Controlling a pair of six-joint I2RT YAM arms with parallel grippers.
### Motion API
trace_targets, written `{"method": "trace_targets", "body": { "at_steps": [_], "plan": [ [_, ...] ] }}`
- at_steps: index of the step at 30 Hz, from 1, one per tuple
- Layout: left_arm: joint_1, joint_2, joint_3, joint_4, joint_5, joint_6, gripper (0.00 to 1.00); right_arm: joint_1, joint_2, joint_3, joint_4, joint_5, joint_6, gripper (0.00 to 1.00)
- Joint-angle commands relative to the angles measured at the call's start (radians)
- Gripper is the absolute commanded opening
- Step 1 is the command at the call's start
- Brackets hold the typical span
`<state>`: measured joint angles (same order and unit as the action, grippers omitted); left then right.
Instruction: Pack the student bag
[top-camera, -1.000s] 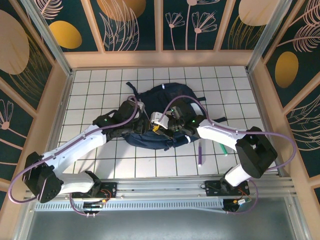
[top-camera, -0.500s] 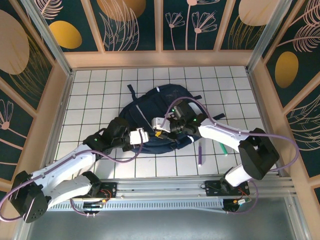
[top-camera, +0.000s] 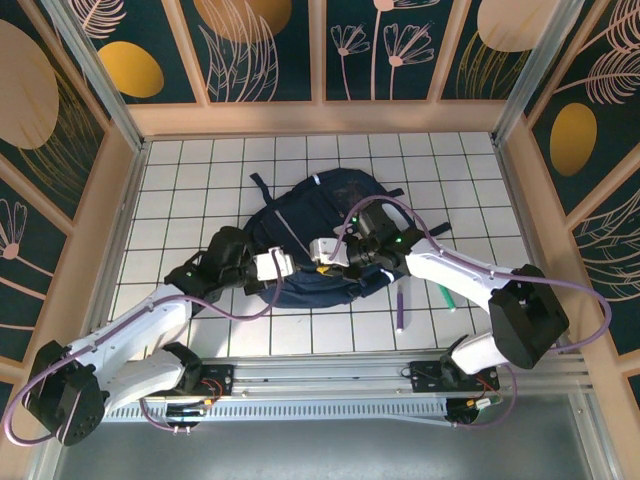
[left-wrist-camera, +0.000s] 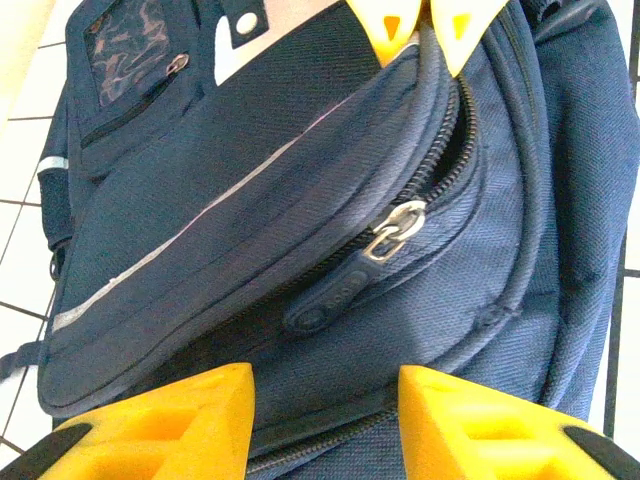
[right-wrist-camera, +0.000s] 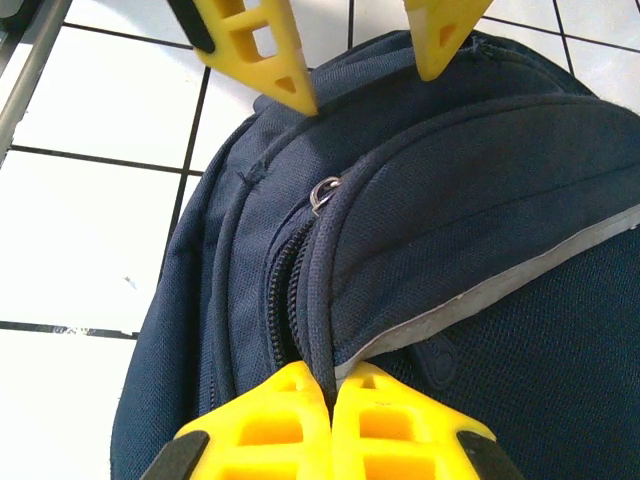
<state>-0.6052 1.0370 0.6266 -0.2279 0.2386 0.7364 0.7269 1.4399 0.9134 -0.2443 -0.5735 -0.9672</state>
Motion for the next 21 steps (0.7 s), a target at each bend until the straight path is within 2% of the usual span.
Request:
{"method": "trace_targets", "body": {
  "at_steps": [1,3,10,21],
  "plan": [
    [0.037,0.027,0.068,0.003,0.111,-0.050,0.41,0.006,-0.033,-0.011,-0.042,-0.066,-0.035,0.00],
    [0.045,0.053,0.083,-0.014,0.180,-0.083,0.42,0.005,-0.029,-0.007,-0.045,-0.063,-0.036,0.00],
    [0.073,0.124,0.094,-0.025,0.259,-0.167,0.38,0.006,-0.023,0.001,-0.056,-0.056,-0.038,0.00],
    [0.072,0.122,0.045,-0.030,0.274,-0.221,0.28,0.005,-0.017,0.000,-0.036,-0.037,-0.008,0.00]
  ]
}}
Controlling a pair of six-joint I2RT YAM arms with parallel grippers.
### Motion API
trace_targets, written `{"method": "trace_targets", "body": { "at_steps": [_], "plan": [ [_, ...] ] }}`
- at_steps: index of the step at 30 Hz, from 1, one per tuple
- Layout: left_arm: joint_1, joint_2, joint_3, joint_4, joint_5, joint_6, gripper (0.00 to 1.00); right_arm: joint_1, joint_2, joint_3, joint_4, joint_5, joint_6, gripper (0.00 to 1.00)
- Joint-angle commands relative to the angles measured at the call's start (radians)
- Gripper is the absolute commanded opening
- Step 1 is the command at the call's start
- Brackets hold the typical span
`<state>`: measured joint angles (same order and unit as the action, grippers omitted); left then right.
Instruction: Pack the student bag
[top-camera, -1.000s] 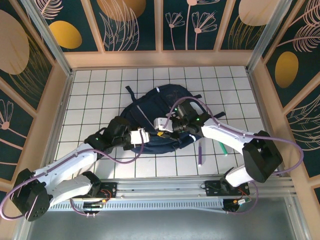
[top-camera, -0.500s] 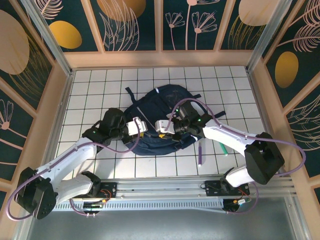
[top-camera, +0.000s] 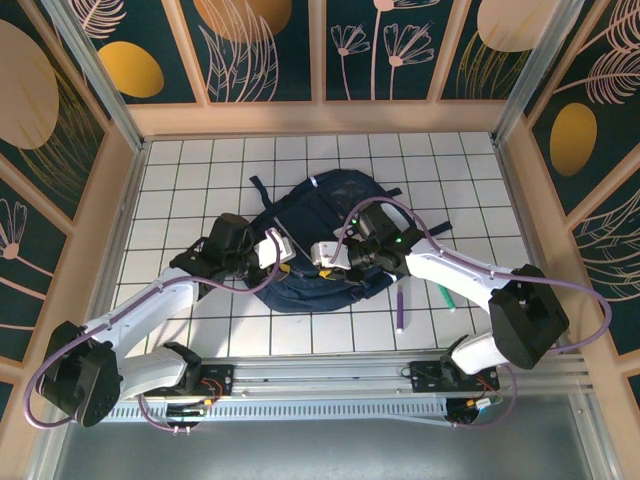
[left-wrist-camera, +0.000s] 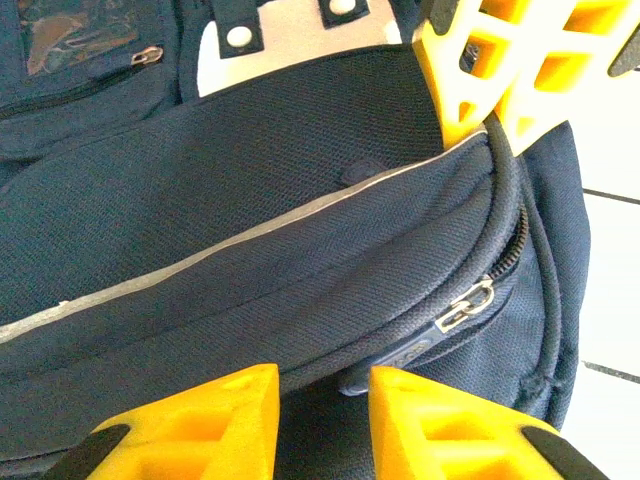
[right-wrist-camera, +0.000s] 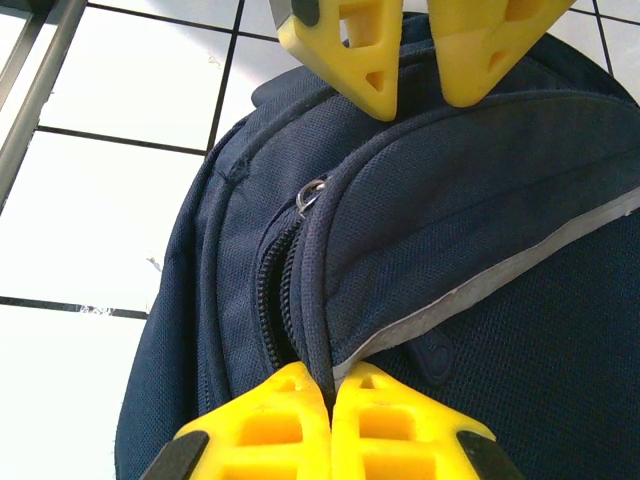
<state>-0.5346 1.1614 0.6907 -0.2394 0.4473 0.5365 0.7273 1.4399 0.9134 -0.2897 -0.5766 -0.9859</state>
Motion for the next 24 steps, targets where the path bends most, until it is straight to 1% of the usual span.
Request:
{"method": "trace_targets", "body": {
  "at_steps": [1,5,9,14,18,21,24],
  "plan": [
    [0.002,-0.007,-0.020,-0.023,0.075,-0.017,0.28,0.004,-0.016,0.000,0.009,-0.029,0.012,0.00],
    [0.002,-0.054,-0.043,-0.007,0.083,-0.034,0.31,-0.006,-0.011,0.002,0.015,-0.005,0.030,0.00],
    [0.002,-0.107,-0.079,0.017,0.069,-0.056,0.33,-0.019,-0.014,-0.002,0.037,-0.018,0.055,0.00],
    [0.001,-0.147,-0.124,0.075,0.035,-0.113,0.41,-0.024,-0.010,-0.005,0.040,-0.042,0.049,0.00],
    [0.001,-0.099,-0.102,0.107,0.027,-0.122,0.46,-0.022,-0.010,-0.002,0.040,-0.077,0.042,0.00],
    [0.001,-0.044,-0.082,0.111,0.043,-0.104,0.47,-0.021,-0.013,0.001,0.033,-0.078,0.033,0.00],
    [0.001,-0.007,-0.066,0.132,0.081,-0.101,0.47,-0.020,-0.019,-0.003,0.028,-0.078,0.028,0.00]
  ]
}}
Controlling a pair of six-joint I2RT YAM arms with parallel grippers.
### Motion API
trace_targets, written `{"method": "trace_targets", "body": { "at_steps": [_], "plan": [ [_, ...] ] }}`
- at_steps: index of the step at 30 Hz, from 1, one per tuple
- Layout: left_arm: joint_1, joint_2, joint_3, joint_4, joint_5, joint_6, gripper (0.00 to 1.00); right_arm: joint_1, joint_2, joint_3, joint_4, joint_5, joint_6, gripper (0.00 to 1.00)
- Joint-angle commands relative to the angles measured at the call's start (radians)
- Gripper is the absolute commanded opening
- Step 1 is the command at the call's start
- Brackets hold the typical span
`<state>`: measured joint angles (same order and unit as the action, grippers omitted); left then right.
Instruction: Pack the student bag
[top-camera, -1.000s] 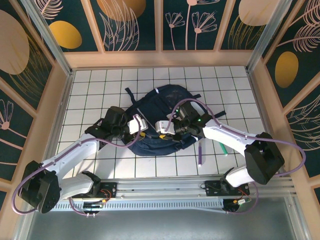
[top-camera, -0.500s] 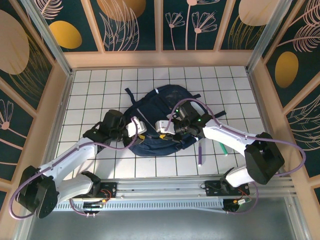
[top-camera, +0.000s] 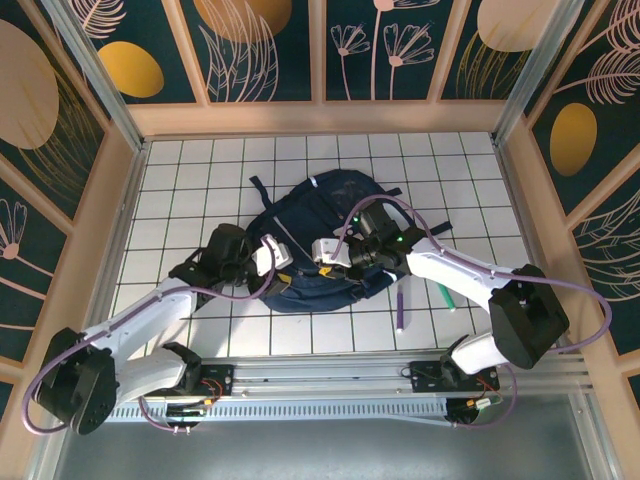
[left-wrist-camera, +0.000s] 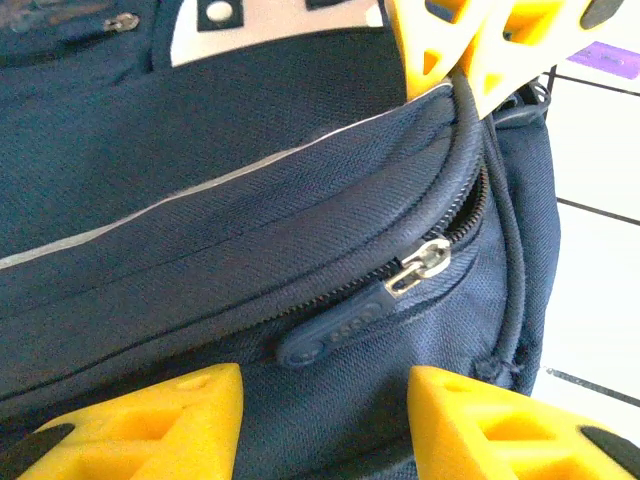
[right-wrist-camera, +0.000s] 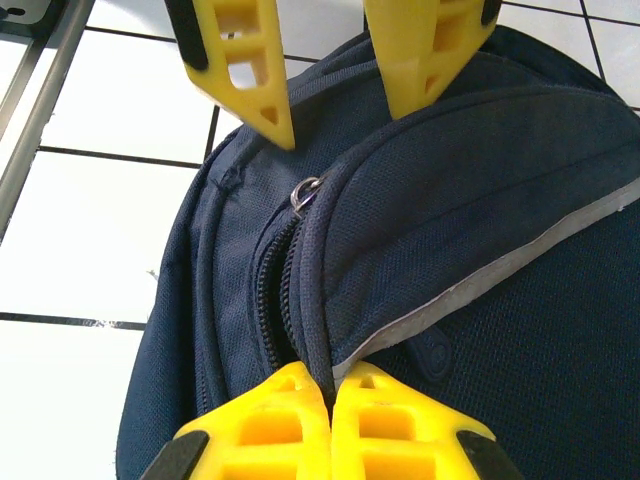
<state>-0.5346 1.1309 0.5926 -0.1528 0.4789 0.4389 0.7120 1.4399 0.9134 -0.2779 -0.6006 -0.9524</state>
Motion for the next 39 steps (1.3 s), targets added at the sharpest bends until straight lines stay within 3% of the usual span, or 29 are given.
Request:
{"method": "trace_targets", "body": {
  "at_steps": [1,10,17,25,28,31,32,33,39],
  "plan": [
    [0.002,0.034,0.035,0.054,0.060,-0.005,0.47,-0.004,-0.021,-0.005,0.016,-0.056,-0.006,0.00],
    [0.002,0.072,0.053,0.092,0.133,0.027,0.46,0.018,-0.026,-0.002,0.008,-0.057,-0.031,0.00],
    [0.001,0.035,0.043,0.057,0.193,0.148,0.41,0.022,-0.030,-0.009,0.001,-0.053,-0.041,0.00],
    [0.002,0.011,0.030,0.037,0.247,0.210,0.15,0.021,-0.024,-0.006,0.002,-0.051,-0.042,0.00],
    [0.002,0.018,0.030,0.023,0.247,0.218,0.12,0.022,-0.022,-0.004,0.000,-0.047,-0.040,0.00],
    [0.001,0.020,0.026,0.019,0.230,0.214,0.19,0.023,-0.022,-0.006,-0.001,-0.039,-0.038,0.00],
    [0.001,0.020,0.023,0.018,0.217,0.209,0.34,0.022,-0.022,-0.006,-0.003,-0.038,-0.039,0.00],
    [0.001,0.020,0.018,0.021,0.200,0.201,0.39,0.022,-0.021,-0.006,-0.005,-0.036,-0.039,0.00],
    [0.002,0.027,0.010,-0.011,0.105,0.192,0.39,0.023,-0.020,-0.005,-0.006,-0.036,-0.040,0.00]
  ]
}}
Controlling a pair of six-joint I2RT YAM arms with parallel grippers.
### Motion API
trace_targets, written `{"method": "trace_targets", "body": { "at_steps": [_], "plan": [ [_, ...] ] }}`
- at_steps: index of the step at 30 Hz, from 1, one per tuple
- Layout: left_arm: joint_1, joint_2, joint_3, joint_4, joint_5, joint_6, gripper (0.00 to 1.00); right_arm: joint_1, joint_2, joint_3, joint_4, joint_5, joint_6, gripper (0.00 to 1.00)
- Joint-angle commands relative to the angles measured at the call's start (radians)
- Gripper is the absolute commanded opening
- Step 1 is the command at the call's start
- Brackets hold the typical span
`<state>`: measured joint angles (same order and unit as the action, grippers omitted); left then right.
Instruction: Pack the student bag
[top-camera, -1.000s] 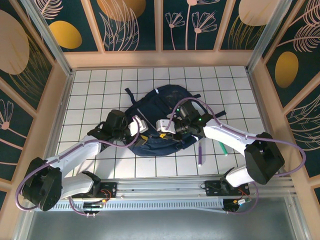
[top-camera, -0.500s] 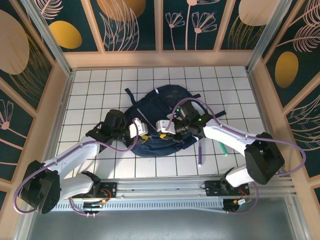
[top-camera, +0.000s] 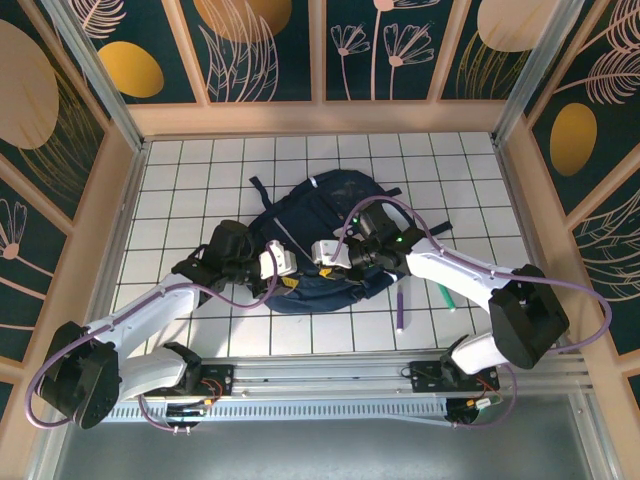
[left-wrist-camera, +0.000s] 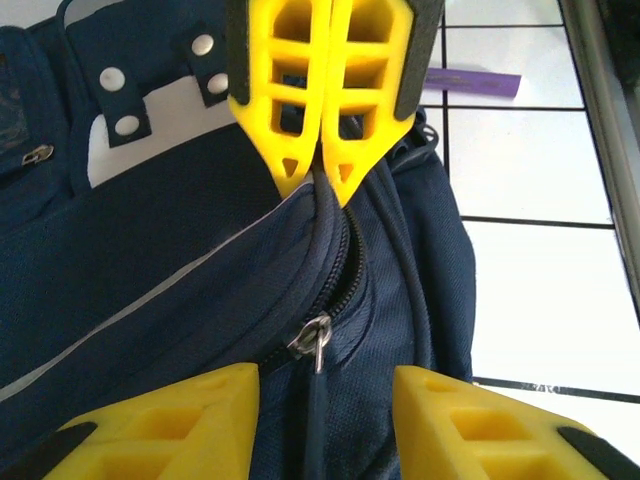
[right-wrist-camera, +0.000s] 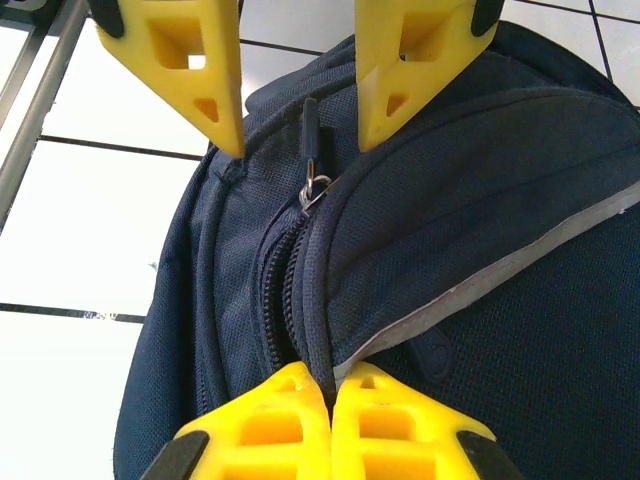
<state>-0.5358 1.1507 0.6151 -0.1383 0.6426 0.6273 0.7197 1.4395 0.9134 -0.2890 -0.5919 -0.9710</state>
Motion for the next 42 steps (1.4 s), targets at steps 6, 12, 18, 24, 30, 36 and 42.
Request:
{"method": "trace_targets", "body": {
  "at_steps": [6,12,18,24,30,36,42],
  "plan": [
    [0.002,0.008,-0.023,-0.044,-0.071,-0.027,0.28,0.014,-0.021,-0.002,0.001,-0.036,-0.021,0.00],
    [0.002,-0.009,-0.058,0.000,-0.113,-0.051,0.23,0.015,-0.025,-0.004,0.005,-0.040,-0.020,0.00],
    [0.002,0.029,-0.034,0.009,-0.037,-0.027,0.24,0.015,-0.023,0.004,0.002,-0.046,-0.021,0.00],
    [0.002,0.059,-0.015,0.003,0.027,-0.010,0.22,0.014,-0.024,0.004,0.004,-0.045,-0.017,0.00],
    [0.000,0.061,-0.027,0.035,0.076,-0.037,0.24,0.015,-0.021,0.001,0.010,-0.041,-0.012,0.00],
    [-0.001,0.057,-0.033,0.036,0.086,-0.029,0.00,0.015,-0.019,-0.003,0.011,-0.038,-0.010,0.00],
    [0.002,0.020,-0.026,0.078,0.030,-0.086,0.00,0.016,-0.041,-0.025,-0.003,-0.012,-0.026,0.00]
  ]
}}
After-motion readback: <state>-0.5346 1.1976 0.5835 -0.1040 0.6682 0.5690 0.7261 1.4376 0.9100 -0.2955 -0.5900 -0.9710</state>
